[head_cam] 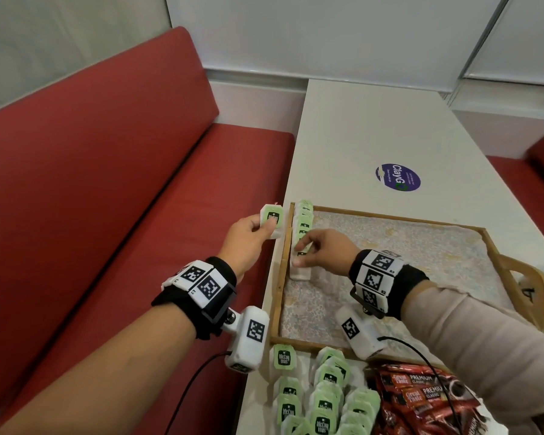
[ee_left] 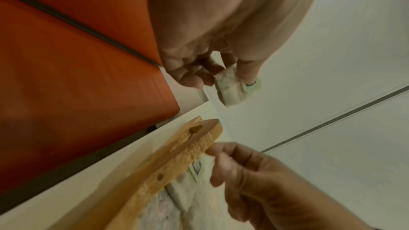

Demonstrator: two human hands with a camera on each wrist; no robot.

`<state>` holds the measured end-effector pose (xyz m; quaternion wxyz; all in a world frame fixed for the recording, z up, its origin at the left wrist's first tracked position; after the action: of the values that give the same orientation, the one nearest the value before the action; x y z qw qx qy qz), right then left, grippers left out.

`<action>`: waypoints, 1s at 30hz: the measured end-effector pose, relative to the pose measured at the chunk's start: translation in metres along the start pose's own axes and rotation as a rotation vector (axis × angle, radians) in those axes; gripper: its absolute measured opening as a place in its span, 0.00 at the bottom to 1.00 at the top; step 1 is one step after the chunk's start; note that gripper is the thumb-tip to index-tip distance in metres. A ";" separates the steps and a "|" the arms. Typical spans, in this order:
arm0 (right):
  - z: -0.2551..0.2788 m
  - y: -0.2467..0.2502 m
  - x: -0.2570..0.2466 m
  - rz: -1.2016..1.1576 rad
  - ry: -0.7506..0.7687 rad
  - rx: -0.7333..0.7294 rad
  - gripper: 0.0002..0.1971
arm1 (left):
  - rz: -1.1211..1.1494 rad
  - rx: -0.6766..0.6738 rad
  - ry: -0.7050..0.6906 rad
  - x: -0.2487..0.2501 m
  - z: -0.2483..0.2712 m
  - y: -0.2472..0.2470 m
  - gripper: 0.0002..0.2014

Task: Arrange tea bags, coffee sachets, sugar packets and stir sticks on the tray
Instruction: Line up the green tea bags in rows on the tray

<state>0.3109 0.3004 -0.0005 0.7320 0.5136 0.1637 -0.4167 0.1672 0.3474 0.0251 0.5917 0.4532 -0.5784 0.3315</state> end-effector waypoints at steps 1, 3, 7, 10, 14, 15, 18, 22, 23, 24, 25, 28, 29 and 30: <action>0.003 0.003 -0.005 -0.069 0.035 0.016 0.09 | -0.009 -0.012 -0.003 -0.001 0.000 -0.002 0.06; 0.011 0.009 -0.016 -0.170 0.101 0.034 0.07 | -0.014 -0.033 0.000 -0.002 0.003 -0.006 0.06; 0.026 0.013 -0.022 -0.234 0.153 0.060 0.05 | -0.002 -0.066 -0.005 -0.002 0.013 -0.016 0.06; 0.030 0.011 -0.013 -0.244 0.119 0.040 0.07 | -0.002 -0.102 -0.025 0.000 0.020 -0.023 0.04; 0.034 0.004 0.002 -0.232 0.072 -0.015 0.08 | -0.029 -0.145 -0.018 -0.004 0.026 -0.029 0.06; 0.034 0.003 0.006 -0.226 0.054 -0.017 0.08 | -0.051 -0.133 -0.022 -0.005 0.027 -0.028 0.08; 0.031 0.001 0.021 -0.180 -0.037 -0.020 0.11 | -0.115 -0.054 -0.033 -0.010 0.026 -0.020 0.11; 0.024 -0.003 0.040 -0.189 -0.159 -0.044 0.11 | -0.169 0.013 -0.042 -0.014 0.025 -0.011 0.14; 0.022 -0.004 0.042 -0.191 -0.181 -0.053 0.11 | -0.167 0.019 -0.044 -0.014 0.024 -0.011 0.15; 0.020 -0.006 0.044 -0.193 -0.200 -0.063 0.11 | -0.163 0.022 -0.044 -0.015 0.024 -0.010 0.15; 0.018 -0.008 0.045 -0.199 -0.219 -0.072 0.11 | -0.161 0.025 -0.041 -0.017 0.023 -0.010 0.15; 0.014 -0.013 0.050 -0.250 -0.271 -0.098 0.12 | -0.151 0.024 -0.033 -0.022 0.022 -0.011 0.15; 0.013 -0.015 0.052 -0.265 -0.284 -0.111 0.12 | -0.146 0.024 -0.032 -0.022 0.022 -0.012 0.15; 0.011 -0.018 0.053 -0.269 -0.294 -0.126 0.11 | -0.148 0.024 -0.033 -0.022 0.022 -0.012 0.15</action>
<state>0.3268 0.2645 -0.0424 0.7166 0.3739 0.1478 -0.5700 0.1675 0.3261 -0.0006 0.5997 0.5071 -0.5489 0.2861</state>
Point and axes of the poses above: each hand's wrist, its own z-axis away from the middle knuckle, its own y-axis out of the back of the hand, x = y × z, the point moved 9 cm from there along -z, towards the middle knuckle, and after that the axes turned 9 degrees about -y, right-handed, at the moved point
